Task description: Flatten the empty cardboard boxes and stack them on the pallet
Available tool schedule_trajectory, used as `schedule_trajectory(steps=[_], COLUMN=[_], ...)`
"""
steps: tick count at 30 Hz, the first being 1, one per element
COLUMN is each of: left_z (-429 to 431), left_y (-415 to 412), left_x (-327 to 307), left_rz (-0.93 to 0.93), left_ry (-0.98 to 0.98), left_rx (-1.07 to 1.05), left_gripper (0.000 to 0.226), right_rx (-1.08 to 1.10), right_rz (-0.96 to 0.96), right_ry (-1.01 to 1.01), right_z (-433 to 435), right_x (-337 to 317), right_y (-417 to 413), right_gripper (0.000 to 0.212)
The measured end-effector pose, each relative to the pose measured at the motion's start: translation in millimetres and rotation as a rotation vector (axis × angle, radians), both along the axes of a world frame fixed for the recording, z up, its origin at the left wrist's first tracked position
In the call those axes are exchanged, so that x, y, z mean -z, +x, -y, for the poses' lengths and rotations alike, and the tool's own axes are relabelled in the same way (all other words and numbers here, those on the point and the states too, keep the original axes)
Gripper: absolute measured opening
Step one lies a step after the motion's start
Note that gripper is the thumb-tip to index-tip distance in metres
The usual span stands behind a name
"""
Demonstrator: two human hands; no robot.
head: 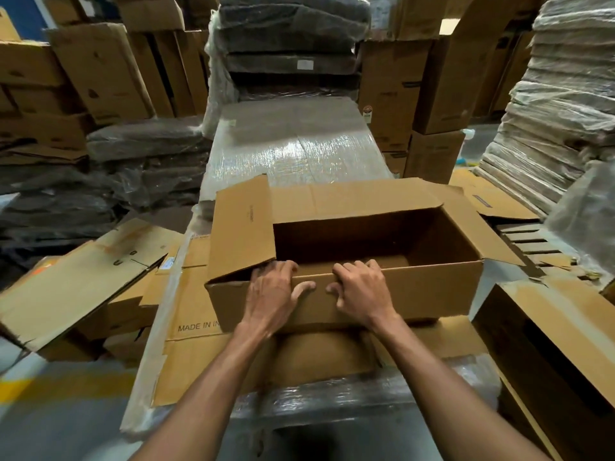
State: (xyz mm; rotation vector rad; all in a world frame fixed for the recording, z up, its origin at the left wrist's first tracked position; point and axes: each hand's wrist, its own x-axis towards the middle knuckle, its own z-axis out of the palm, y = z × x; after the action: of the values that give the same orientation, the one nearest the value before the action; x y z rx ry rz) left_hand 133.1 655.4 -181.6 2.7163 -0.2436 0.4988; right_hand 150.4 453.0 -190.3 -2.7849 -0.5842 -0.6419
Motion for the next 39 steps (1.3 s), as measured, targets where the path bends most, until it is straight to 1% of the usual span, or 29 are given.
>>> schedule_trajectory(steps=[2, 4, 7, 10, 13, 18, 23, 25, 27, 29, 31, 32, 34, 35, 36, 37, 38, 39], left_z=[-9, -20, -44, -71, -92, -103, -100, -103, -105, -106, -105, -105, -104, -104, -103, -103, -102, -101], left_y=[0, 0, 4, 10, 18, 31, 37, 44, 48, 47, 46, 44, 40, 38, 35, 31, 27, 23], left_x=[-5, -12, -27, -37, -36, -27, -21, -17, -15, -13, -12, -12, -11, -12, -12, -11, -11, -11], left_rz=[0.070, 0.161, 0.281, 0.312, 0.211, -0.100, -0.366, -0.419, -0.418, -0.370, -0.334, -0.324, -0.305, -0.293, -0.282, -0.271, -0.258, -0.246], left_ry=[-0.017, -0.022, -0.069, -0.035, -0.002, -0.066, -0.163, -0.201, -0.225, -0.225, -0.230, -0.238, -0.247, -0.256, -0.263, -0.267, -0.272, -0.275], left_rx=[-0.002, -0.016, -0.060, -0.128, -0.244, -0.453, -0.540, -0.572, -0.575, -0.562, -0.557, -0.554, -0.540, -0.533, -0.527, -0.522, -0.518, -0.518], left_gripper=[0.060, 0.065, 0.067, 0.067, 0.071, 0.082, 0.093, 0.095, 0.092, 0.084, 0.075, 0.071, 0.065, 0.062, 0.060, 0.060, 0.061, 0.061], right_rx=[-0.022, -0.038, -0.048, -0.046, -0.043, -0.039, -0.040, -0.031, -0.022, -0.004, 0.019, 0.043, 0.105, 0.125, 0.129, 0.114, 0.088, 0.063], right_rz=[0.023, 0.039, 0.055, 0.062, 0.071, 0.086, 0.096, 0.082, 0.052, -0.014, -0.129, -0.202, -0.370, -0.453, -0.538, -0.616, -0.693, -0.785], right_ry=[0.005, 0.017, 0.033, 0.040, 0.052, 0.058, 0.060, 0.078, 0.099, 0.154, 0.235, 0.235, 0.184, 0.192, 0.235, 0.323, 0.466, 0.674], right_z=[2, 3, 3, 3, 3, 3, 5, 4, 3, 0, -7, -12, -23, -30, -37, -44, -50, -57], right_x=[3, 5, 7, 10, 12, 13, 18, 18, 16, 6, -9, -17, -32, -38, -42, -44, -45, -47], right_y=[1, 1, 1, 1, 0, -3, -7, -8, -10, -10, -5, -1, 11, 19, 26, 32, 38, 42], right_gripper=[0.020, 0.020, 0.019, 0.020, 0.020, 0.020, 0.022, 0.025, 0.032, 0.039, 0.045, 0.046, 0.035, 0.027, 0.025, 0.030, 0.040, 0.048])
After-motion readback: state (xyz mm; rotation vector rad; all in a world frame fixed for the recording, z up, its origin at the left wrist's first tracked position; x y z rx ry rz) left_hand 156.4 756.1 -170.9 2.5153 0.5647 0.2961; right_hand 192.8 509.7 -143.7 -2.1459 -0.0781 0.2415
